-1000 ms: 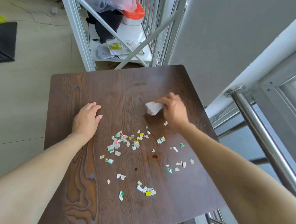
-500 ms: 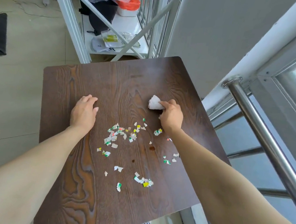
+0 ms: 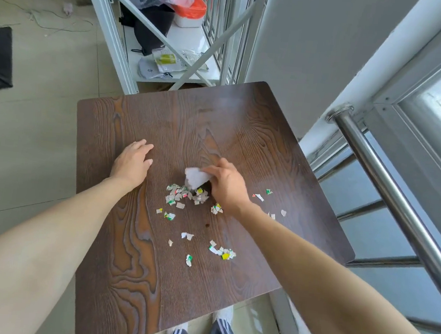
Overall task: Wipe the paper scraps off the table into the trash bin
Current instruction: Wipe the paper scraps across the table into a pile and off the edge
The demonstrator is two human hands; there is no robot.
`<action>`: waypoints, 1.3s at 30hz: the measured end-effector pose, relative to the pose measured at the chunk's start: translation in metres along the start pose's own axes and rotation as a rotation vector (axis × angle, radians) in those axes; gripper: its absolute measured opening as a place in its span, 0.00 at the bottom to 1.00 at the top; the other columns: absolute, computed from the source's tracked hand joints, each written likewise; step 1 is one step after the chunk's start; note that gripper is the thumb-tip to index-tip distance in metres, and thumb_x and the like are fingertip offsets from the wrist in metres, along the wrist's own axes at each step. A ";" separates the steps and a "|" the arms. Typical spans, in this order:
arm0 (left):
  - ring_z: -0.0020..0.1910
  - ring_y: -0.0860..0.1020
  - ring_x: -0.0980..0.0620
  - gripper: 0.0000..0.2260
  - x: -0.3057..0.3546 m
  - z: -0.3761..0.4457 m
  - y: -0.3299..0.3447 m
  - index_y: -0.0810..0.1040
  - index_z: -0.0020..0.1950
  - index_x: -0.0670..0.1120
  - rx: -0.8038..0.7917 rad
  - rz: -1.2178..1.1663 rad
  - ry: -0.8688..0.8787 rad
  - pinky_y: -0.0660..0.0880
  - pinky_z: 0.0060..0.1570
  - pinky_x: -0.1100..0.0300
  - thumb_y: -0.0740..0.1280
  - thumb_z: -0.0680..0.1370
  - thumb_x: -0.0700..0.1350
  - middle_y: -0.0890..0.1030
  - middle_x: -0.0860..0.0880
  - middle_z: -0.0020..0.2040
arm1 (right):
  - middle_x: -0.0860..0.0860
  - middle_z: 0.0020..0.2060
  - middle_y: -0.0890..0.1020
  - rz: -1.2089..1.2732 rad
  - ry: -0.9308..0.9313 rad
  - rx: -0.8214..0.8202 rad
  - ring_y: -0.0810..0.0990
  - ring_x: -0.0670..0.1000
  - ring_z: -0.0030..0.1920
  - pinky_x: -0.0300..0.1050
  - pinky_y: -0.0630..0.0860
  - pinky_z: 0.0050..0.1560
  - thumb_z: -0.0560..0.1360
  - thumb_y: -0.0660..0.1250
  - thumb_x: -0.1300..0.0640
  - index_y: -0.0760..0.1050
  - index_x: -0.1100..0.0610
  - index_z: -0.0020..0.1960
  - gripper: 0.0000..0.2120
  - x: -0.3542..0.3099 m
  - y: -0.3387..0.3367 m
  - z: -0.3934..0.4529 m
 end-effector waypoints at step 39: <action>0.72 0.65 0.43 0.19 0.001 -0.068 0.003 0.67 0.72 0.43 0.104 -0.019 0.057 0.65 0.69 0.47 0.58 0.80 0.38 0.66 0.45 0.74 | 0.56 0.50 0.77 -0.266 0.334 0.162 0.76 0.60 0.55 0.53 0.75 0.49 0.77 0.65 0.56 0.78 0.51 0.63 0.15 0.134 -0.093 -0.085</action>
Point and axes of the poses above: each hand's wrist, its own z-axis towards the middle knuckle, its own y-axis out of the palm, x = y × z, the point moved 6 cm from there along z, towards the middle knuckle
